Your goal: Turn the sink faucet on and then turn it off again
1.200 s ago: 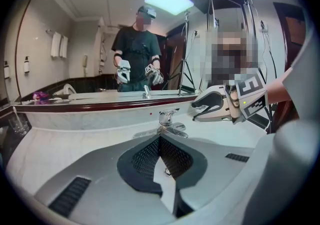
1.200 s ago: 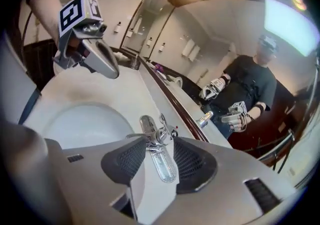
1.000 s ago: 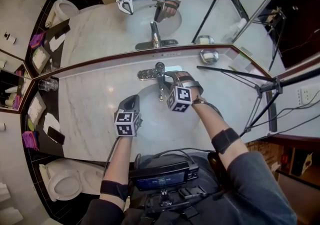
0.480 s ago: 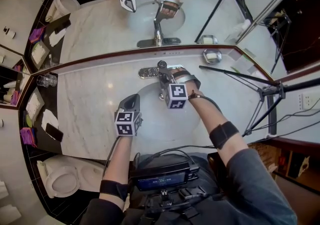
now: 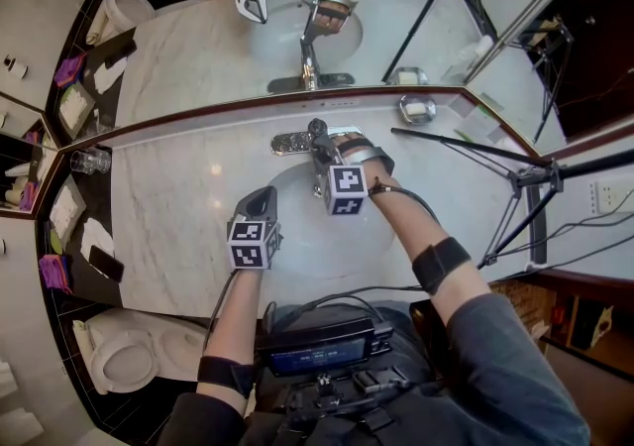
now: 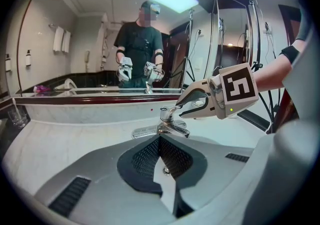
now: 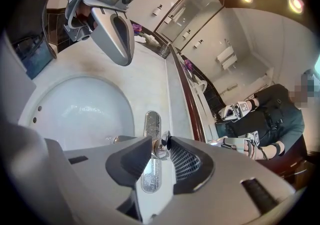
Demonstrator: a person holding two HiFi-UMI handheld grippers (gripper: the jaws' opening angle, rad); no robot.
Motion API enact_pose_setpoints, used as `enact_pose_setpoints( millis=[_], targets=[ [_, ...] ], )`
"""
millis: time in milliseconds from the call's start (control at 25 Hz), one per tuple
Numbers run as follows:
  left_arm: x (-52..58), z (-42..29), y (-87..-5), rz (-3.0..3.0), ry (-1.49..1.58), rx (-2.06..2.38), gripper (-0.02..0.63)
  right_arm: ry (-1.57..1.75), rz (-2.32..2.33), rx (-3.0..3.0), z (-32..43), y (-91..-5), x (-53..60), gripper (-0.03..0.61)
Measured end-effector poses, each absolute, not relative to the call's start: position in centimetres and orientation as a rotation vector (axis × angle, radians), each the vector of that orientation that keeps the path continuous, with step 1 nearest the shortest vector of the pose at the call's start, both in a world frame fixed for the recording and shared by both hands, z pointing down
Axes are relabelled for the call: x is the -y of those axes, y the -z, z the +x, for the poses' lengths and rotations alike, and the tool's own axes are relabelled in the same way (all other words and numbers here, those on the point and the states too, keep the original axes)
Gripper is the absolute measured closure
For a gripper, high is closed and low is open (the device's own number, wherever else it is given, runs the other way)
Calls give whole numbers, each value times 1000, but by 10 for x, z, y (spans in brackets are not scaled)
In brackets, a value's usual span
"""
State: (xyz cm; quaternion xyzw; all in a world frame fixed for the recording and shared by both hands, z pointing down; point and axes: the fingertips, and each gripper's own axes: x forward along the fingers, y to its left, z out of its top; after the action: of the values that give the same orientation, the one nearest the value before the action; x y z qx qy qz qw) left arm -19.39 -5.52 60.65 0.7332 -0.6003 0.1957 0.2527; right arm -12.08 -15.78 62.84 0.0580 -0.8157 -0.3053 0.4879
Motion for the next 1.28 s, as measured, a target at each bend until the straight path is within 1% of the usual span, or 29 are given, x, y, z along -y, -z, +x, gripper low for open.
enact_pose_setpoints(
  millis=[360,480,920,1280],
  targets=[
    [56,-197,-605,1990,-524,1641,611,729,56,1938,-118,-652,132,465],
    [55,-198,-604,1990,-523,1645,611,722,64,1940,-118,-652,133,475],
    [49,-201,-609,1977,-532,1648,611,738,96,1948,-119,-650,132,474],
    [47,-204,-606,1981,-547,1656,611,563,278,2050,-102,-643,134,474]
  ],
)
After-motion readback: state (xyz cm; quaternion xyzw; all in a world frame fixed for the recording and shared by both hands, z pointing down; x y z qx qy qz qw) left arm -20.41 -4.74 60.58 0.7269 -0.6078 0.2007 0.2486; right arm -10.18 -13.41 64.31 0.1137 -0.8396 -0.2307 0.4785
